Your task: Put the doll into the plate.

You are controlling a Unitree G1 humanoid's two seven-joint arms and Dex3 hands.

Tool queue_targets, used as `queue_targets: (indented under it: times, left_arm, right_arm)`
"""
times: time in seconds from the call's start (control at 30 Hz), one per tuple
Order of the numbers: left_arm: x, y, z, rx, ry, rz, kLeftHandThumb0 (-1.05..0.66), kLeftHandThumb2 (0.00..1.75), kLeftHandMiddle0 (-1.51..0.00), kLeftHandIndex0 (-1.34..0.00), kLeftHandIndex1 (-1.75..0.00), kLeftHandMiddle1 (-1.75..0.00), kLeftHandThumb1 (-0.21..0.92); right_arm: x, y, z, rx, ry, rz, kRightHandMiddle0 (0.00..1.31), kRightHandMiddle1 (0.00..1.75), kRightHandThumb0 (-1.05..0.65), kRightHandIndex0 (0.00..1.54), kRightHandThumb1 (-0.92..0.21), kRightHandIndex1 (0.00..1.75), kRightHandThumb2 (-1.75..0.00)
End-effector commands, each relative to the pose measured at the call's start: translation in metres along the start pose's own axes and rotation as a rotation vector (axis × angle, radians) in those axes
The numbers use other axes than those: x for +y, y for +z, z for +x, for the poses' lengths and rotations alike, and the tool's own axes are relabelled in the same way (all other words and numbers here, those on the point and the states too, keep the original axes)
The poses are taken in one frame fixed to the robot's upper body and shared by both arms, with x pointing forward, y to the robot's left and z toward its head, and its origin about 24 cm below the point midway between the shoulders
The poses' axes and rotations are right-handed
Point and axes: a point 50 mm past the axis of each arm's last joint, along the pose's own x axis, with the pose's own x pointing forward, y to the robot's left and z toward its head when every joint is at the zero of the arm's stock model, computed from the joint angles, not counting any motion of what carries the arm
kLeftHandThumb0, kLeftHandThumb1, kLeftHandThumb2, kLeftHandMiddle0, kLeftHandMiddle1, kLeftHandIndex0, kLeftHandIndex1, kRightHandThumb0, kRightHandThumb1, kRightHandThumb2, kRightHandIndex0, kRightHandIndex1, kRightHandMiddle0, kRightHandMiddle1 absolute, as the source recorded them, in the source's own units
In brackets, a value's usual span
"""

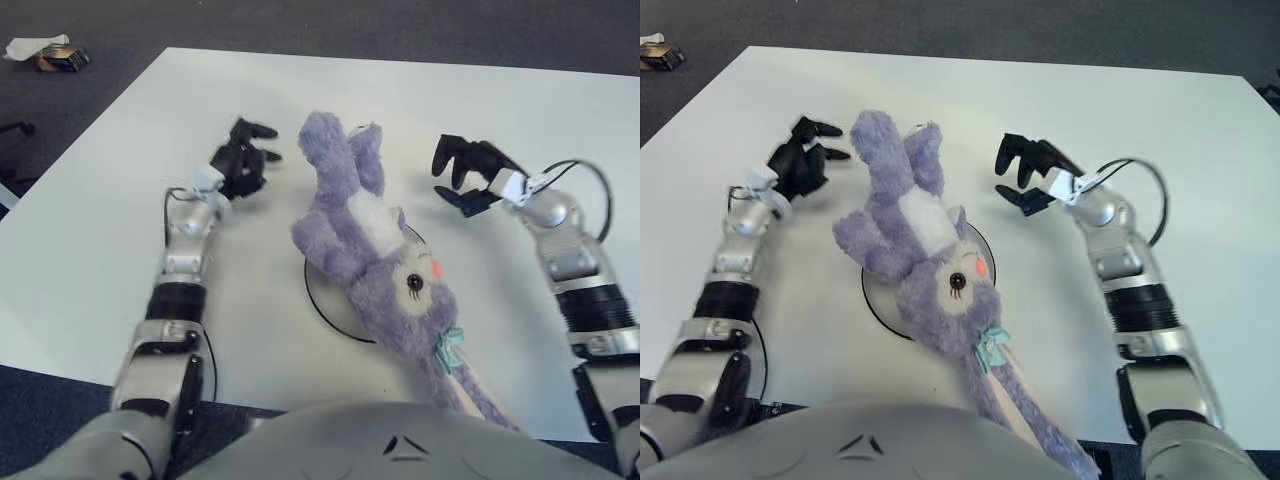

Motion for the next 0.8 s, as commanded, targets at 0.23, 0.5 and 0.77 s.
queue_targets:
  times: [0.23,0.5,0.77]
  left_arm:
    - [0.010,-0.009,-0.002,-0.030,0.077,-0.037,-0.37,0.70,-0.54,-0.27,-1.75,-1.61,0.79]
    - [0.010,-0.018,-0.002,-0.006,0.143,-0.101,-0.38,0.81,-0.60,-0.32,-1.75,-1.73,0.71]
    - [0.016,-0.019,-0.004,-0.003,0.177,-0.142,-0.40,0.97,-0.73,-0.40,-1.75,-1.75,0.59]
  right_arm:
    - [0.003,-0.021,0.008,0.030,-0.291,0.209,0.31,1.75,-0.01,0.61,-0.41,1.61,-1.17]
    - [0.009,-0.034,0.007,-0.025,-0.358,0.286,0.29,1.75,-0.01,0.58,-0.46,1.59,-1.11]
    - [0.011,-0.047,0.005,-0.056,-0.439,0.318,0.31,1.75,-0.01,0.55,-0.53,1.49,-0.98]
